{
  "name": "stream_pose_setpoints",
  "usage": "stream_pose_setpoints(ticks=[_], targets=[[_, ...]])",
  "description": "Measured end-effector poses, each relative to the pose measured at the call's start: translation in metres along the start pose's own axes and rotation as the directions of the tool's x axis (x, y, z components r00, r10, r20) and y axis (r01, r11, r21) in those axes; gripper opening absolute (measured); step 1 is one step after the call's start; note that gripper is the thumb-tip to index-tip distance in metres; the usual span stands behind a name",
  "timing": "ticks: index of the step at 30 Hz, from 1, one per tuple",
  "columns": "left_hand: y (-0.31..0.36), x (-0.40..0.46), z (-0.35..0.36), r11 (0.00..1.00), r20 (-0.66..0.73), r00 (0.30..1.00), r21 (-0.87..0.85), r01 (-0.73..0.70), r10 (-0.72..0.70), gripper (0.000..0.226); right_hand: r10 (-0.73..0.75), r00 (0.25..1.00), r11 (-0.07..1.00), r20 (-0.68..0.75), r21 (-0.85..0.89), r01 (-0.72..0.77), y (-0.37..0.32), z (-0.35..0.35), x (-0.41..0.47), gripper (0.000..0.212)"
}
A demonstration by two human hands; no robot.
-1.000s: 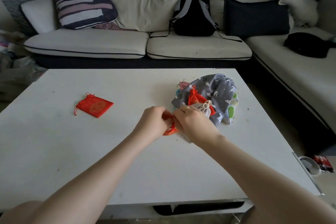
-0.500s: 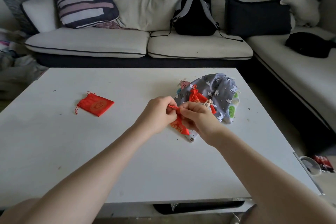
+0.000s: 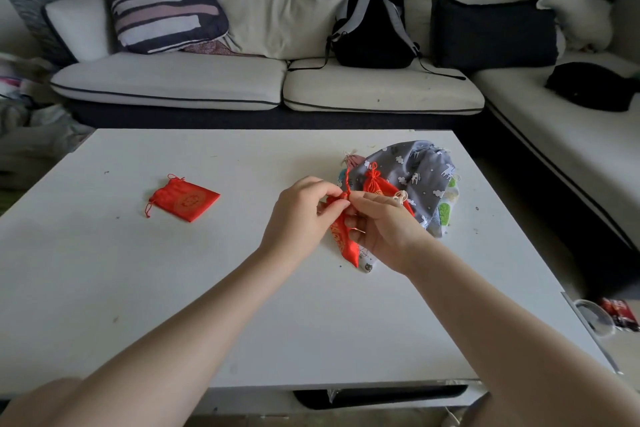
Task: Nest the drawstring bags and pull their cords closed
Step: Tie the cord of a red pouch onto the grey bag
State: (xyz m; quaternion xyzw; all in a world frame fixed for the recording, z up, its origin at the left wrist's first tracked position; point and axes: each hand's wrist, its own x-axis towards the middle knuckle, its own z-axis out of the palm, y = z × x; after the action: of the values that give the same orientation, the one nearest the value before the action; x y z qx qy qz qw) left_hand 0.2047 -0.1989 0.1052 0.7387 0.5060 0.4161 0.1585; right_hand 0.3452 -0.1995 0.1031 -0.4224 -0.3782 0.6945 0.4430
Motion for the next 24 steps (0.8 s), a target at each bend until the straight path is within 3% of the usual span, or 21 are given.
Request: stream_pose_setpoints(ticks=[7, 13, 18, 24], targets=[[-0.005, -0.001, 0.003, 0.98, -0.045, 0.989, 0.15, -0.13, 0.138, 0.016, 0.013, 0.999, 0.999, -0.049, -0.036, -0.015, -0.001, 0.001, -0.001, 0.019], [-0.01, -0.002, 0.006, 0.972, -0.022, 0.99, 0.194, -0.133, 0.14, 0.018, 0.029, 0.994, 0.988, -0.109, -0.147, -0.045, -0.001, 0.0, 0.001, 0.011], [-0.013, -0.001, 0.009, 0.98, 0.07, 0.996, 0.189, -0.06, 0.048, 0.008, 0.038, 0.994, 0.974, -0.106, -0.217, -0.06, -0.003, -0.002, 0.001, 0.009], [-0.032, -0.001, 0.014, 0.961, 0.132, 0.98, 0.255, 0.109, -0.146, 0.014, 0.001, 0.989, 0.966, -0.148, -0.256, -0.039, 0.002, -0.013, 0.006, 0.028]])
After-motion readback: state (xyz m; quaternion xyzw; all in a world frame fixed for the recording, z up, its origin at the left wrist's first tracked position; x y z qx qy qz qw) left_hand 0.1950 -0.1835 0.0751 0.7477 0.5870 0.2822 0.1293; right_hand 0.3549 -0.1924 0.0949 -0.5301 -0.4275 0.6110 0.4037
